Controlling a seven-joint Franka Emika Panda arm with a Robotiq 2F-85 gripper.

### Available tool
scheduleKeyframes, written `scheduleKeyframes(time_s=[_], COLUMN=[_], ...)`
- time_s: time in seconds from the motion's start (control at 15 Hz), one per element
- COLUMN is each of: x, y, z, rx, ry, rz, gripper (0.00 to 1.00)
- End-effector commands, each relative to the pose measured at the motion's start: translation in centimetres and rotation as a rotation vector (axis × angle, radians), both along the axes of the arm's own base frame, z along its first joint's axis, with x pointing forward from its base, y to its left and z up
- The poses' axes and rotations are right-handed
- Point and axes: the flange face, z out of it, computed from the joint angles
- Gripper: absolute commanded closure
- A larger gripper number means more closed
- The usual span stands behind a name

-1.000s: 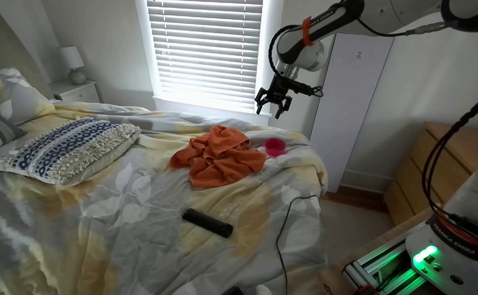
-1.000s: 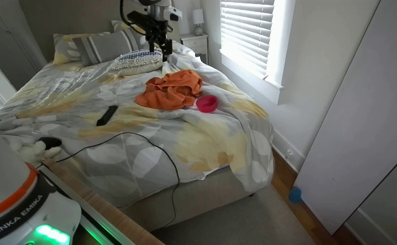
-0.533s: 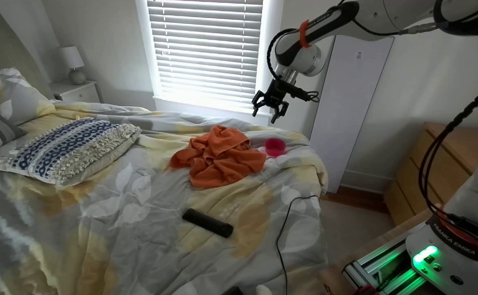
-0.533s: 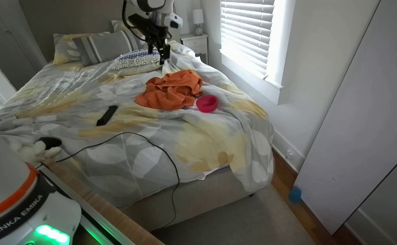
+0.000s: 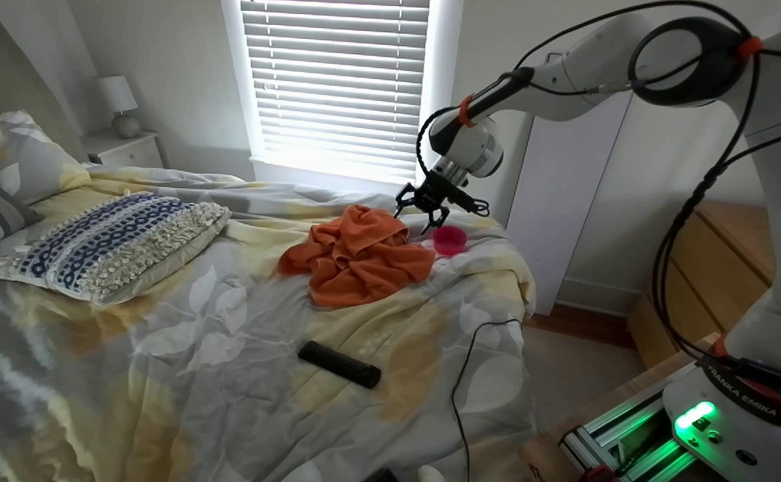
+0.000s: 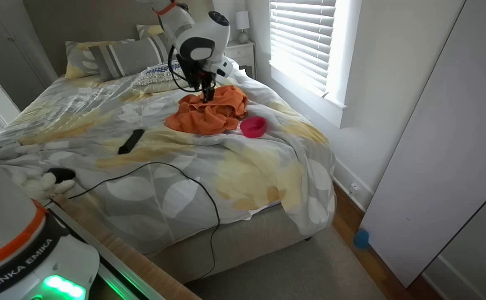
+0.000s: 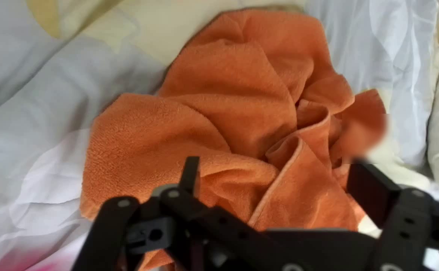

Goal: Pull the orange towel closer to the edge

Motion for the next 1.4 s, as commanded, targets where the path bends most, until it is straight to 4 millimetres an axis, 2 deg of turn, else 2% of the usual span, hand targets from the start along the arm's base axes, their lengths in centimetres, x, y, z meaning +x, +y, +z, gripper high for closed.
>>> scheduleKeyframes(time_s=[0.0, 0.4, 0.53, 0.73, 0.93, 1.0, 1.13, 1.33], x=[3.4, 7.0, 7.7, 8.4, 9.2, 9.5, 9.9, 10.2], y=[-1.0, -3.7, -3.7, -2.9, -2.6, -2.8, -3.0, -2.9], z=[-3.8, -8.4, -9.8, -10.9, -10.8, -10.7, -10.6, -10.8], rx=[0.082, 0.092, 0.114, 0.166, 0.213, 0.215, 0.216, 0.227], ry=[-0.046, -0.130, -0.122, -0.092, -0.091, -0.111, -0.141, -0.153], rz=[-0.156, -0.404, -0.462, -0.515, -0.566, -0.582, -0.607, -0.623], gripper=[0.00, 0.00, 0.00, 0.00, 0.02, 0.22, 0.32, 0.56])
